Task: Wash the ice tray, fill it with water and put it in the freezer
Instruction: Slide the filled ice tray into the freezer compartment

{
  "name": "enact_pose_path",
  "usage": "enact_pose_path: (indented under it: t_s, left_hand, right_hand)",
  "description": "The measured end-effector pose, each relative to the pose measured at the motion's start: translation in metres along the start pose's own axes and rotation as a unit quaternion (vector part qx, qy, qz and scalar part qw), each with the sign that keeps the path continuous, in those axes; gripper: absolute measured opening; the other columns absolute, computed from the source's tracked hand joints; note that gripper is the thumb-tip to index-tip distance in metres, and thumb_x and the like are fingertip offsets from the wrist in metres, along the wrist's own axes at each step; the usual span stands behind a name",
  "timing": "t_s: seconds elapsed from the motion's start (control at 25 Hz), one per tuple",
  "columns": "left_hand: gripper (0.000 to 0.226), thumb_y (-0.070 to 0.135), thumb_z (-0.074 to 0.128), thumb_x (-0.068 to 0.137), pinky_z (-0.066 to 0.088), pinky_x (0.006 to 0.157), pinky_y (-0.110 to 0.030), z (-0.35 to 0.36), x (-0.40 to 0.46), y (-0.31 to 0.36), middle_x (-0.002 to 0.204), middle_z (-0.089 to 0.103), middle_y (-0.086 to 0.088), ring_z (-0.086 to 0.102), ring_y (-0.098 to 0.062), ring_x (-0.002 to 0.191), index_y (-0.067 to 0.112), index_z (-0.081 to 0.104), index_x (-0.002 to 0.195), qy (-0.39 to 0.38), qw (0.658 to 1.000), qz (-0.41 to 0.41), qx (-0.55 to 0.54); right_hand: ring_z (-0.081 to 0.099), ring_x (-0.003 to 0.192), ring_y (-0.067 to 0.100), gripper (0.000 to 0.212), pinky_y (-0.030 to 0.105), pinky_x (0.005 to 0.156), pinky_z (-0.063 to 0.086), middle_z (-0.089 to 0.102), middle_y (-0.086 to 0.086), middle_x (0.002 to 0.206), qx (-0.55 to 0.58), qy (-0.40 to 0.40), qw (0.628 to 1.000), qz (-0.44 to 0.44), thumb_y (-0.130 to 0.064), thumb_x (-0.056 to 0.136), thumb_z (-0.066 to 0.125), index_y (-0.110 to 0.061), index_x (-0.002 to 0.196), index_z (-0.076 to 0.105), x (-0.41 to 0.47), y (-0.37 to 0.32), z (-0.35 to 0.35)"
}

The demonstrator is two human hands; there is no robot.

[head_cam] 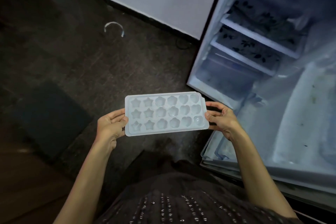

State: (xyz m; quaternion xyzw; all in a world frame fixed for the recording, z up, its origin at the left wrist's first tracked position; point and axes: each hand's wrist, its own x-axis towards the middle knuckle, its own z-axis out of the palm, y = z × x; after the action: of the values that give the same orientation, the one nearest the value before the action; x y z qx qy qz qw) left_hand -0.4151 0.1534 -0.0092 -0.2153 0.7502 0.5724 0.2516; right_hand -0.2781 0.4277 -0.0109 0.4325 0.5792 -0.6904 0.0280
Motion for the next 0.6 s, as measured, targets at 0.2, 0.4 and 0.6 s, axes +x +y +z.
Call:
enact_pose_path:
  t_s: [0.2, 0.4, 0.6]
  left_hand:
    - [0.026, -0.001, 0.059, 0.089, 0.053, 0.048, -0.023, 0.048, 0.039, 0.044, 0.097, 0.066, -0.001, 0.064, -0.008, 0.075, 0.008, 0.063, 0.114, -0.078, 0.995, 0.031, 0.055]
    - [0.025, -0.002, 0.059, 0.089, 0.054, 0.044, -0.021, 0.096, 0.074, 0.087, 0.086, 0.066, 0.002, 0.065, -0.008, 0.072, 0.005, 0.062, 0.112, -0.144, 0.983, 0.049, 0.101]
    - [0.021, -0.005, 0.057, 0.089, 0.054, 0.043, -0.022, 0.147, 0.107, 0.135, 0.084, 0.067, 0.000, 0.066, -0.011, 0.069, 0.007, 0.064, 0.106, -0.207, 0.968, 0.047, 0.132]
  right_hand:
    - [0.068, 0.073, 0.013, 0.031, 0.029, 0.049, 0.057, 0.070, 0.002, 0.081, 0.060, 0.072, 0.996, 0.000, 0.007, 0.084, 0.063, -0.017, 0.104, 0.061, 0.018, -0.010, -0.025]
    - [0.070, 0.063, 0.007, 0.032, 0.027, 0.047, 0.056, 0.071, -0.002, 0.071, 0.118, 0.129, 0.985, 0.012, 0.007, 0.083, 0.064, -0.016, 0.105, 0.062, 0.036, -0.018, -0.040]
    - [0.068, 0.077, 0.016, 0.034, 0.028, 0.049, 0.057, 0.070, 0.004, 0.085, 0.162, 0.191, 0.968, 0.030, 0.006, 0.083, 0.064, -0.017, 0.107, 0.062, 0.055, -0.042, -0.048]
